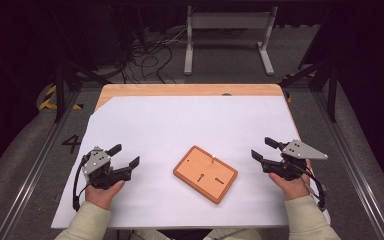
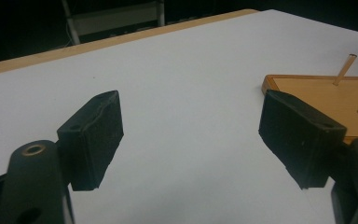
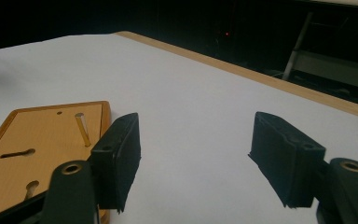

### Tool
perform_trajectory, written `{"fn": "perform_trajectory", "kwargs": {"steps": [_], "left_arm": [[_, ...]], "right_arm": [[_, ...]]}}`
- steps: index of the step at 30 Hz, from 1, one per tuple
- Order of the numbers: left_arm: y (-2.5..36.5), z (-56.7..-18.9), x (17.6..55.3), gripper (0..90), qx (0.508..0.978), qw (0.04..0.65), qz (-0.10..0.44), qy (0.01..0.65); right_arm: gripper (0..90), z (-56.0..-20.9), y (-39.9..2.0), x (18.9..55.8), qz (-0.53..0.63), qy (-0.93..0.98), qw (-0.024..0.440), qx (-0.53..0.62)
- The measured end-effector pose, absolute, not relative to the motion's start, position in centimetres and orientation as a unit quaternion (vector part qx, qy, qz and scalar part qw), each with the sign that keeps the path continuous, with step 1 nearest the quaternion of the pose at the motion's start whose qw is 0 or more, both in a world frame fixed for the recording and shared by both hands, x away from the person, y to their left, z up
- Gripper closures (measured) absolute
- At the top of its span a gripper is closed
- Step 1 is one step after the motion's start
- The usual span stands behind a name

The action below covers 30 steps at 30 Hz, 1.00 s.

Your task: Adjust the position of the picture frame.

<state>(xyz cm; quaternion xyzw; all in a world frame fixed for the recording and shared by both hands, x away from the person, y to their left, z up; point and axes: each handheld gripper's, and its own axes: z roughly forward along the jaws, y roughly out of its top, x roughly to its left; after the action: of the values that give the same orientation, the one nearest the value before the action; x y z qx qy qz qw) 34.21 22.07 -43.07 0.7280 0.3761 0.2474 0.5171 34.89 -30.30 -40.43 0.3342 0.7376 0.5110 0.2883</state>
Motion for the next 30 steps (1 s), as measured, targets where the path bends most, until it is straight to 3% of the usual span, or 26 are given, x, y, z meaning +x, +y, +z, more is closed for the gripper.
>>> {"fn": "perform_trajectory", "kwargs": {"steps": [30], "left_arm": [[21.79, -42.97, 34.1, 21.5, 0.731, 0.515, 0.253, 0.37]], "right_arm": [[32.4, -40.52, -30.23, 34.77, 0.508, 0.74, 0.285, 0.336]]}}
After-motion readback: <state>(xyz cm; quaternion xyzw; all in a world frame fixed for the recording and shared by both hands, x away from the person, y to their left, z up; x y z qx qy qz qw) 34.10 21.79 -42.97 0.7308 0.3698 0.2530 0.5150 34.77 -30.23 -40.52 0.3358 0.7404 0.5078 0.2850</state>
